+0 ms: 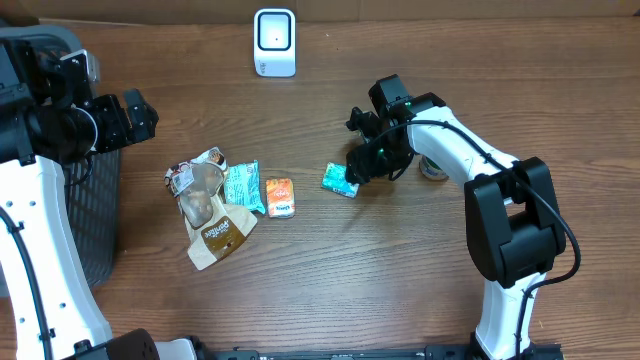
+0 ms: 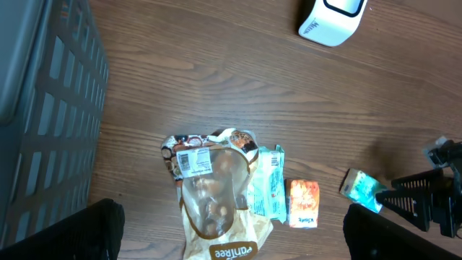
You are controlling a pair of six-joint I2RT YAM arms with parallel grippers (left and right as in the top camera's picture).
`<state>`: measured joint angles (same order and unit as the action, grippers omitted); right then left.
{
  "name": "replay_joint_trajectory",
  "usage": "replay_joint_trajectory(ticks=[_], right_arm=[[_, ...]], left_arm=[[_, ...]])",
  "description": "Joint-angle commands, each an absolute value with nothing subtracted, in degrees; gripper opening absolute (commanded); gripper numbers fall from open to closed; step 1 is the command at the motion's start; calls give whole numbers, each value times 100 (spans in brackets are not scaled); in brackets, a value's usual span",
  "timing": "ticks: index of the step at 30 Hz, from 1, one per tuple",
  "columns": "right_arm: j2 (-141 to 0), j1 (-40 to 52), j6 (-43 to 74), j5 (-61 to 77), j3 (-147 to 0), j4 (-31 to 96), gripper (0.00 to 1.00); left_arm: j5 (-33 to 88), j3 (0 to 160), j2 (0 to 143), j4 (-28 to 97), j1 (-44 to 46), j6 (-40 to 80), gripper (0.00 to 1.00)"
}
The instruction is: Scan the item barcode
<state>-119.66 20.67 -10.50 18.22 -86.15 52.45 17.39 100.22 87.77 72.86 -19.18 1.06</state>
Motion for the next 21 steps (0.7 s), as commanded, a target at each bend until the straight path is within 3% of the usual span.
replay_joint_trajectory(ticks=[1,21], right_arm=[[-11961,2093,-1212,1918,-8639,5177,61],[-11961,2099,-1212,1981,-8442,4989,60]], left_arm=[[1743,10097,8772,7284,-1911,16,100],[1743,10097,8772,7284,-1911,16,100]])
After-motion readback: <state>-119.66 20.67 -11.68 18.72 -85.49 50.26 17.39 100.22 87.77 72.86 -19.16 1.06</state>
